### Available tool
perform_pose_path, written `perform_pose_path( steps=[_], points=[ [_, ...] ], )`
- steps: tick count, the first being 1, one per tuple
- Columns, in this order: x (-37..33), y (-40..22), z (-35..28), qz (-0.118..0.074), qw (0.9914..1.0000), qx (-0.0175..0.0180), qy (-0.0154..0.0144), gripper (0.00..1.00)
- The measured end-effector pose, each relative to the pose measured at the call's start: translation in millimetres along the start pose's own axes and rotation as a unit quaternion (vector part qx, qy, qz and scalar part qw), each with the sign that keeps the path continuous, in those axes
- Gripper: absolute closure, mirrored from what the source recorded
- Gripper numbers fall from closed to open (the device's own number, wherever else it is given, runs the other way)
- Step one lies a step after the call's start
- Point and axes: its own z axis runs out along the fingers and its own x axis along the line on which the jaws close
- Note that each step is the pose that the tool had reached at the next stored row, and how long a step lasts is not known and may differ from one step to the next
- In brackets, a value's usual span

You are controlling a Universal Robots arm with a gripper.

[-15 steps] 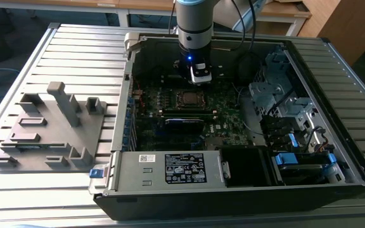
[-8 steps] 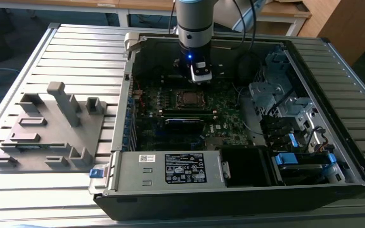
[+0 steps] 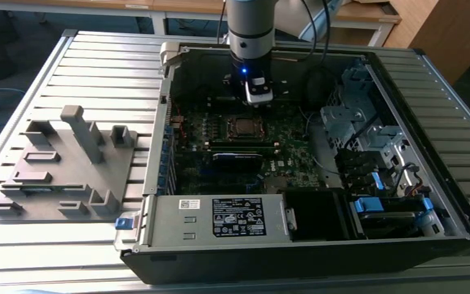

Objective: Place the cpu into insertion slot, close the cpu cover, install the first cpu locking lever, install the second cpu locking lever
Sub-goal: 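Install the first cpu locking lever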

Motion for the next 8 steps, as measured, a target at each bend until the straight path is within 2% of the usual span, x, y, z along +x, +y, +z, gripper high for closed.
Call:
perform_pose_path(
  steps=[8],
  points=[
    [3.1,0.5,-0.1,0.001,1.00000,-0.0017,0.0002,0.89]
  ],
)
